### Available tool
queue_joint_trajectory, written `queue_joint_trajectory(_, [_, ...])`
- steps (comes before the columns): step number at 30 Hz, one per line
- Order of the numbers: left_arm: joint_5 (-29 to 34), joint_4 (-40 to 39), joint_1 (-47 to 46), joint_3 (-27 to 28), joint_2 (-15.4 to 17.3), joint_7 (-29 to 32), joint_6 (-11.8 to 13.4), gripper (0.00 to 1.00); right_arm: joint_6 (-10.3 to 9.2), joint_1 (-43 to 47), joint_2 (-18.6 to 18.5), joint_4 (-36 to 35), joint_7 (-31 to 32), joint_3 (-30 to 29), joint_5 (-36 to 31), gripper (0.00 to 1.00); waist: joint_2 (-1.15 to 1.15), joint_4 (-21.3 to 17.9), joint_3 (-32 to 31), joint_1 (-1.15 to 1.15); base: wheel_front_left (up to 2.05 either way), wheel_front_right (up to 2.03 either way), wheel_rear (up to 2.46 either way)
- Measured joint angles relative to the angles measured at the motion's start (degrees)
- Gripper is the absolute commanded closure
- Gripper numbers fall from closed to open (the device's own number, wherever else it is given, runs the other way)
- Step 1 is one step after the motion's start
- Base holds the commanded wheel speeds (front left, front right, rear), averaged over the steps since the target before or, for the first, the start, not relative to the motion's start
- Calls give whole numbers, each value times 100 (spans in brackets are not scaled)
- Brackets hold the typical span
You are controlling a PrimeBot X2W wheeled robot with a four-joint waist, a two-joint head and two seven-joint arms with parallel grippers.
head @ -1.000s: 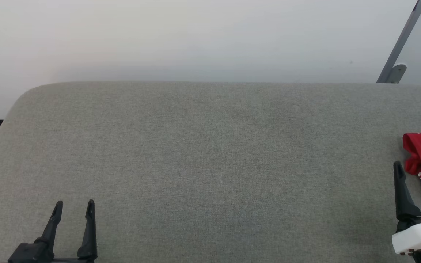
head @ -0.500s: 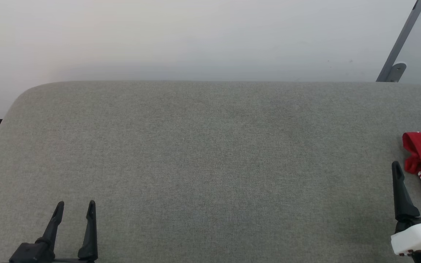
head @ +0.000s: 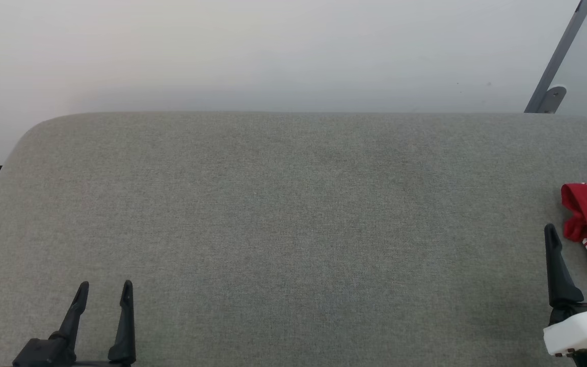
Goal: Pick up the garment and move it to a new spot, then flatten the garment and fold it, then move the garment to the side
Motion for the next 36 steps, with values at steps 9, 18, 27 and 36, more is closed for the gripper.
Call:
queue_joint_trajectory(9, [2,264,25,-44,-123,12,1,100,0,99,121,253,4,46,11,100,0,0,1,0,0,0,0])
queue_joint_trajectory(18, [-771,430,-3,-57,-208,196,1,100,0,130,227,500,102,77,702,100,0,-12,2,0,0,0,0])
queue_joint_trajectory(27, [-1719,490,-155,-42,-240,441,1,100,0,3,275,646,185,105,1527,100,0,-26,4,0,0,0,0])
queue_joint_trajectory(36, [-2546,566,-309,-16,-286,645,1,100,0,-110,332,800,259,143,2270,100,0,-39,6,0,0,0,0])
